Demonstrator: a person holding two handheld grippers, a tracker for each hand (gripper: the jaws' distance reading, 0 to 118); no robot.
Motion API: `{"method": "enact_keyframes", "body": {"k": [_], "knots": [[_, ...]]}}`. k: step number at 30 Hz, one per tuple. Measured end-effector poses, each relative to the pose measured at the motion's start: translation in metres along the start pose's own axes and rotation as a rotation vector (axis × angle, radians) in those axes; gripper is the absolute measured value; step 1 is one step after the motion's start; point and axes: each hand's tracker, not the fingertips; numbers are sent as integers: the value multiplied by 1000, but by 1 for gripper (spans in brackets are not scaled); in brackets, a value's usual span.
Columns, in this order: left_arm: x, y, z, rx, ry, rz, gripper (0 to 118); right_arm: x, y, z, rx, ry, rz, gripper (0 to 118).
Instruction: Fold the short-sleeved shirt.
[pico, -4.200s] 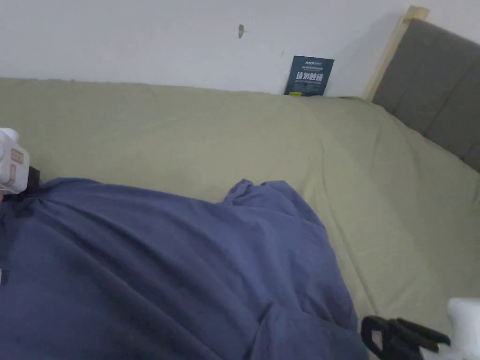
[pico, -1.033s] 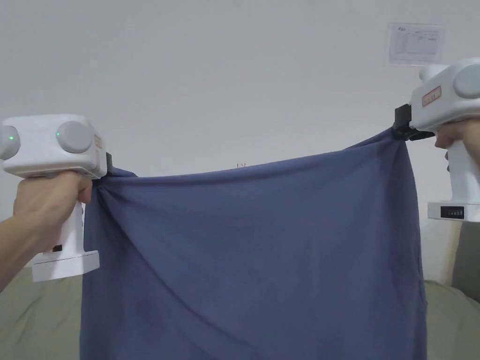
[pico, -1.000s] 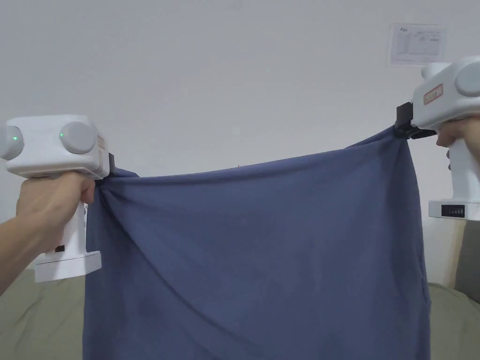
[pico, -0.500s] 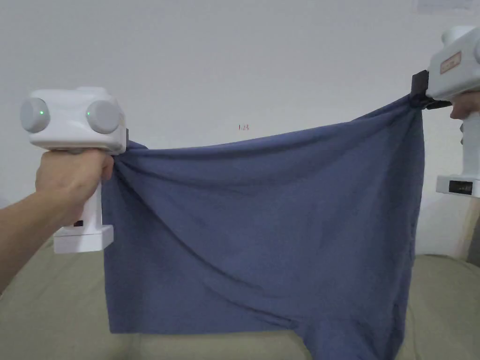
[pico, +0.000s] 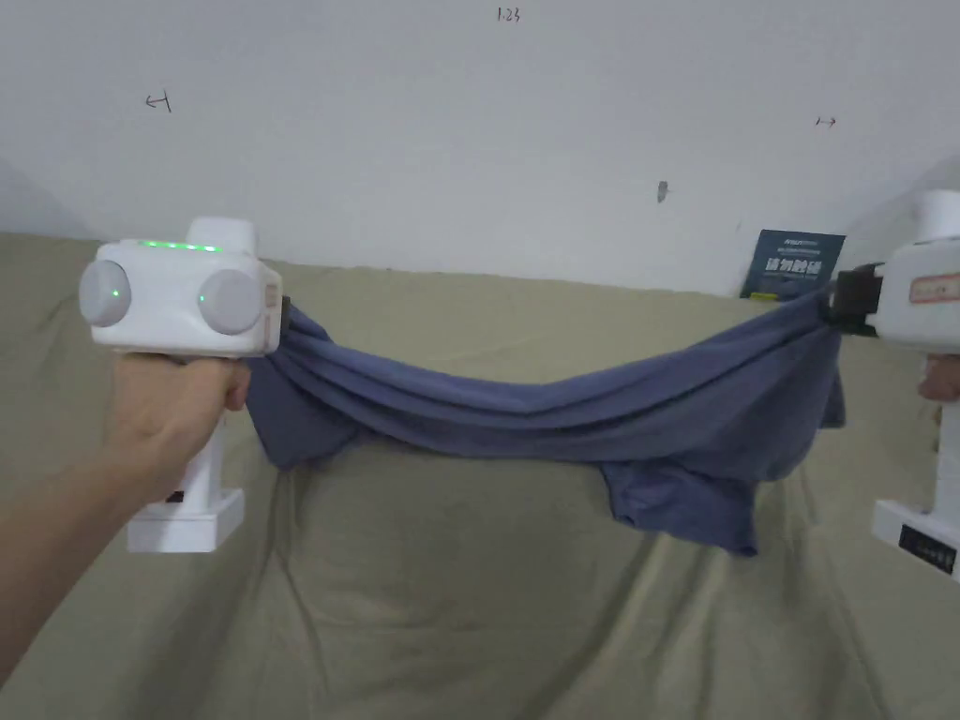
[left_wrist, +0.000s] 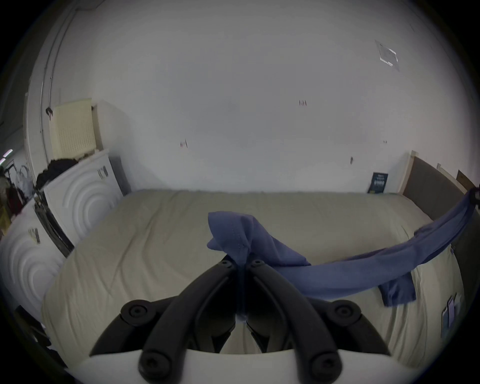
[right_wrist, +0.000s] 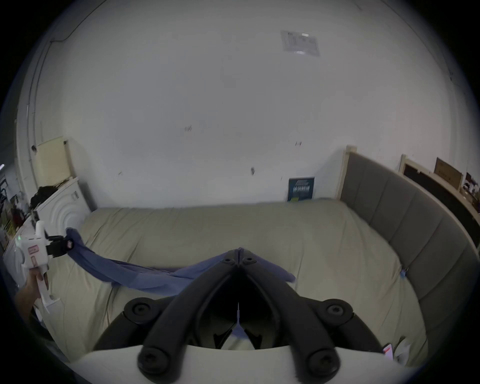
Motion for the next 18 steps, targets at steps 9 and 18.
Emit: {"method": "enact_keyframes", "body": {"k": [9,18], "knots": [[-42,-106,77,-51,2,-12,3,-4,-129,88,-79,48,-76,0],[-91,-197,147,-116,-48,87,3,1,-227,173,-131,68,-144,0]]}}
